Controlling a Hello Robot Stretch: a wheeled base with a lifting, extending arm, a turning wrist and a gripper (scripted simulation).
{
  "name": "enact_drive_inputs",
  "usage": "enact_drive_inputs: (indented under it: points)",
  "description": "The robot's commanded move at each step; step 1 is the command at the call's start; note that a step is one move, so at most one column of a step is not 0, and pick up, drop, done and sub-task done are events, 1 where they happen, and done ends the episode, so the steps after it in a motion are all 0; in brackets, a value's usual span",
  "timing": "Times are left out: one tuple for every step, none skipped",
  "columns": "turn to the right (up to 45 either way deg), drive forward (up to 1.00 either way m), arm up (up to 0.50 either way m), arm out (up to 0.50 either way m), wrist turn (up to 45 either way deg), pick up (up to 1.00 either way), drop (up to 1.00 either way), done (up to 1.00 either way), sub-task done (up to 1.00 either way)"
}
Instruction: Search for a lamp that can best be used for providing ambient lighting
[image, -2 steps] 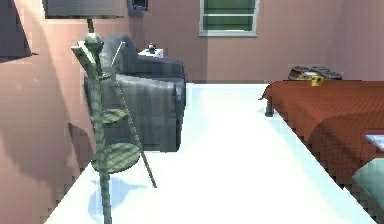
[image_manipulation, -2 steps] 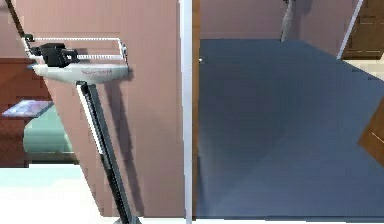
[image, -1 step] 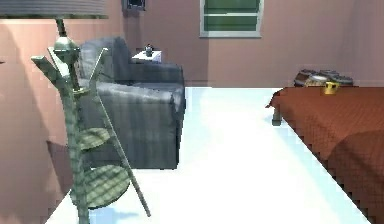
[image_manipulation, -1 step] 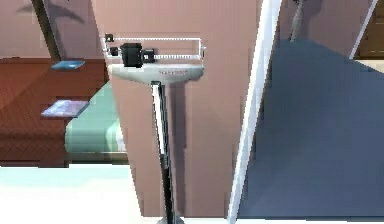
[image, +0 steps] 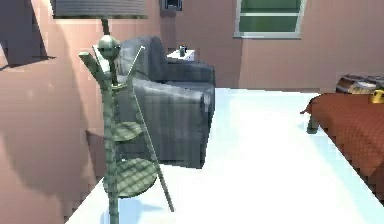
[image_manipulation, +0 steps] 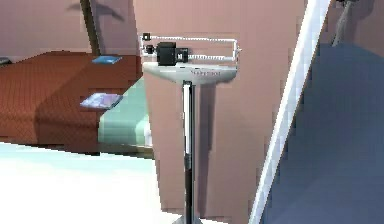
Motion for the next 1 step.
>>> enact_drive_inputs:
  points:
    - [0.0, 0.45, 0.00, 0.00, 0.0, 0.00, 0.00, 0.00, 0.00]
